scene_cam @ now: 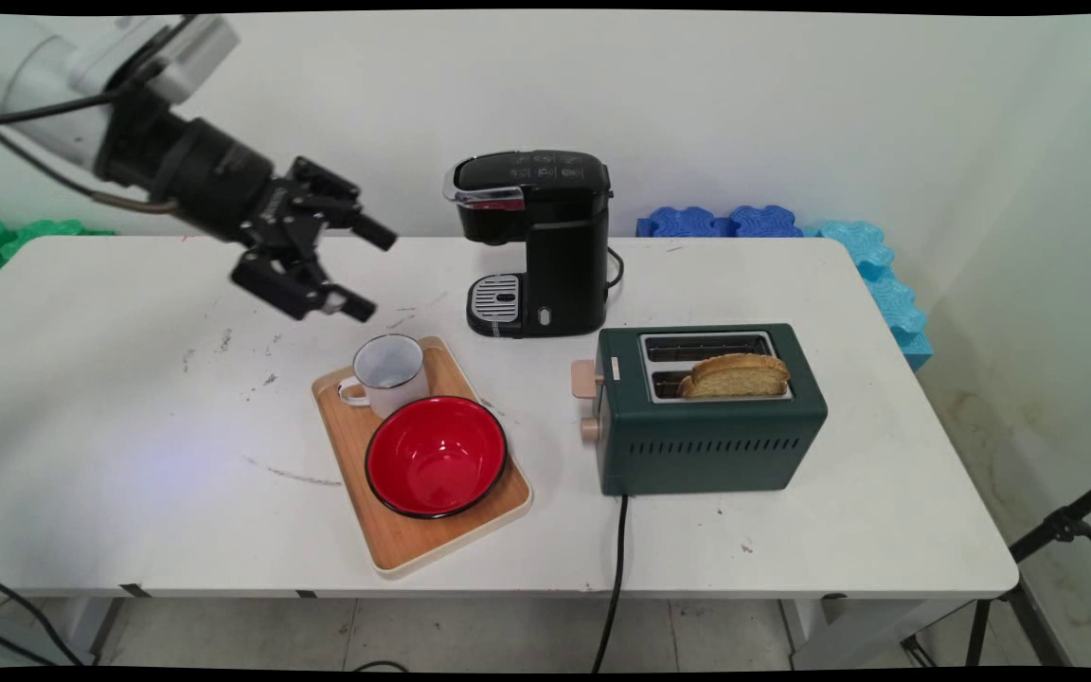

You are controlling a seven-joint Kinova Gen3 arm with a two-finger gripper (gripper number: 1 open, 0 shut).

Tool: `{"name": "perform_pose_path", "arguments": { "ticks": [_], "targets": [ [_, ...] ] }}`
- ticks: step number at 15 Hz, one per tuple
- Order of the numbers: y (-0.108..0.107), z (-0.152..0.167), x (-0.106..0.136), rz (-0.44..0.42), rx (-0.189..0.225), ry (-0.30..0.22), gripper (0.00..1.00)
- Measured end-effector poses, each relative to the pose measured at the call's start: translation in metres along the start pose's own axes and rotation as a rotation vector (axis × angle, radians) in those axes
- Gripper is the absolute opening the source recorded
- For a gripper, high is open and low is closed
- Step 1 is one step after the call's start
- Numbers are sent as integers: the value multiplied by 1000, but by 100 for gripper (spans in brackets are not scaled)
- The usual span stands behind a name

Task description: Press the toaster switch

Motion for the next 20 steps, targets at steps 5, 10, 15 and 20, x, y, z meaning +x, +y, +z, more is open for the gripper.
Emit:
{"name": "perform_pose_path", "arguments": {
  "ticks": [5,10,15,20],
  "targets": [
    [-4,30,29,23,15,10,100],
    [-5,70,47,36,27,7,100],
    [-5,108,54,55,29,-2,0],
    [-8,137,55,94,35,-24,0]
  ]
}}
